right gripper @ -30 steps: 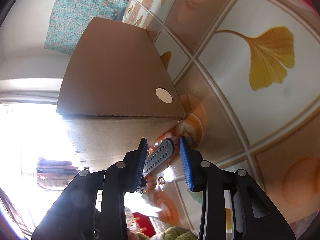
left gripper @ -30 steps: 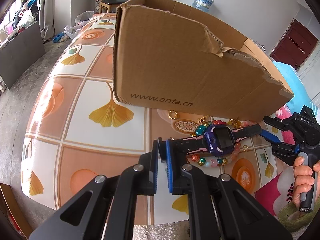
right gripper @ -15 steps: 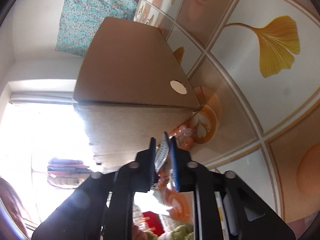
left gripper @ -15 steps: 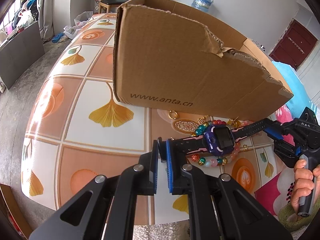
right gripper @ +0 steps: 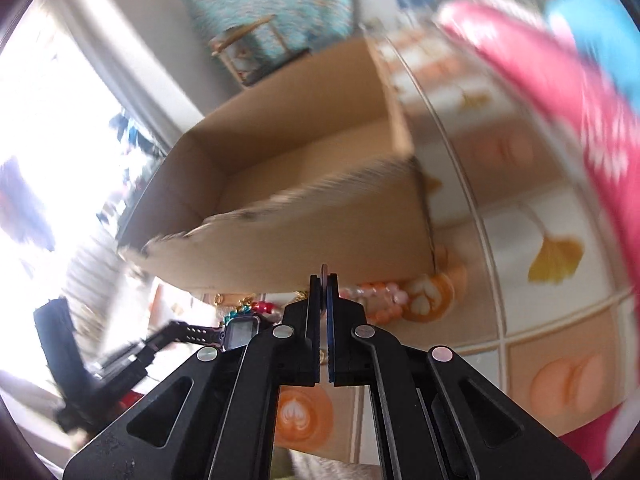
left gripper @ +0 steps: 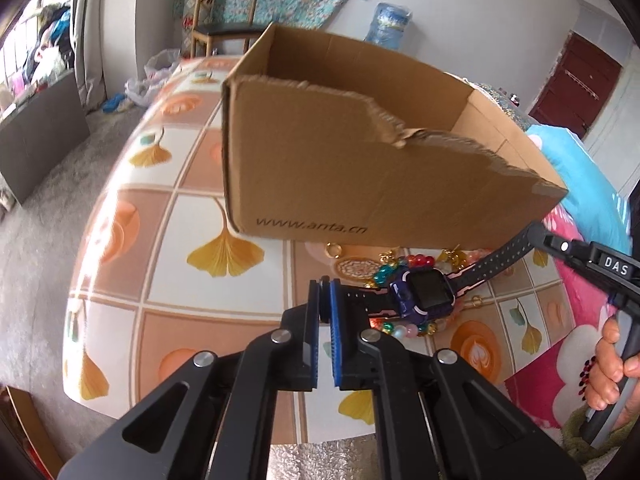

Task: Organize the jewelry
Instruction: 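Carry the watch into the cardboard box with both tools and open them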

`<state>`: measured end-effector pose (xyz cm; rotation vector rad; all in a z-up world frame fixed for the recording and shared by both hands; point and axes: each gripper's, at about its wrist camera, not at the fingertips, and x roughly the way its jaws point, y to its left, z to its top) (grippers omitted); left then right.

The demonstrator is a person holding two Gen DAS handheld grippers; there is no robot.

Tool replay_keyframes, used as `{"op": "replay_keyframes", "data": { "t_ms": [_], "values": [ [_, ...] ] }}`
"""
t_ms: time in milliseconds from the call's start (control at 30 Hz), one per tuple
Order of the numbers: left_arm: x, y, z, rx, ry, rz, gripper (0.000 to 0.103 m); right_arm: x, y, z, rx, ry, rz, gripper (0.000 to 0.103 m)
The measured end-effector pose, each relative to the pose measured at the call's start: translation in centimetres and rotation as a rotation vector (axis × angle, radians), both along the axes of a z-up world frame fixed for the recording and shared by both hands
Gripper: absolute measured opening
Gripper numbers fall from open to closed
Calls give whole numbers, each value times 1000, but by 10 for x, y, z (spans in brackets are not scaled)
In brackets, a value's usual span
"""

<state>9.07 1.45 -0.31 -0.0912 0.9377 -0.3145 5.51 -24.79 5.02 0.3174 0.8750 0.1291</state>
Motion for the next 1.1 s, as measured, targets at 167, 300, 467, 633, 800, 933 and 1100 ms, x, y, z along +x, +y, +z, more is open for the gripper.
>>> {"op": "replay_keyframes", "data": {
  "t_ms": [167, 300, 467, 633, 800, 933, 1100],
  "values": [
    [-15, -5, 24, 18, -88, -24, 4, -5, 22, 19, -155, -127, 56, 1],
    [-28, -4, 56, 13, -164, -45, 4, -11, 22, 39, -157, -190, 76, 1],
    [-34, 0, 114, -2, -305, -87, 4, -10, 20, 84, -137, -308, 119, 1],
    [-5, -9, 159, 44, -426, -121, 4, 27, 16, 116, -177, -382, 154, 1],
    [71, -22, 158, 88, -348, -150, 4, 109, 9, 105, -155, -267, 187, 1],
    [142, -36, 128, 193, -232, -158, 4, 171, 14, 78, -131, -120, 211, 1],
    [203, -51, 84, 299, -74, -178, 4, 238, 25, 37, -176, 59, 230, 1]
  ]
}}
